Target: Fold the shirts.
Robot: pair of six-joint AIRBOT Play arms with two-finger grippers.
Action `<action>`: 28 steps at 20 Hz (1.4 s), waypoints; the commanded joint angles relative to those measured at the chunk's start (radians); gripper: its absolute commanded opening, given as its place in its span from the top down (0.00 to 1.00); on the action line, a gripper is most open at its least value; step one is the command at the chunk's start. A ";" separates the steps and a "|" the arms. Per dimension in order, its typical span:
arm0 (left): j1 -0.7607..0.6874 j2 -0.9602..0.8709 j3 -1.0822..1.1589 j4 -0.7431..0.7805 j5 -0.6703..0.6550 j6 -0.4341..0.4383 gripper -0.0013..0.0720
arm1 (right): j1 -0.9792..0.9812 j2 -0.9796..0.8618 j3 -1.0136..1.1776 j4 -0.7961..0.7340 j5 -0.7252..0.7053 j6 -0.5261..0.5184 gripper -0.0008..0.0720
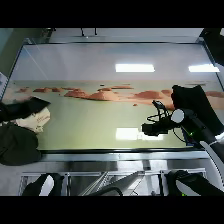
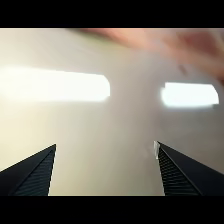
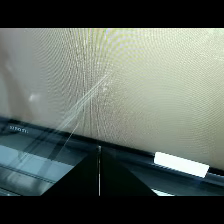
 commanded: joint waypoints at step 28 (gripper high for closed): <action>-0.083 -0.600 0.723 -0.146 -0.139 -0.018 0.96 | -0.001 -0.007 0.000 0.000 0.006 0.000 0.97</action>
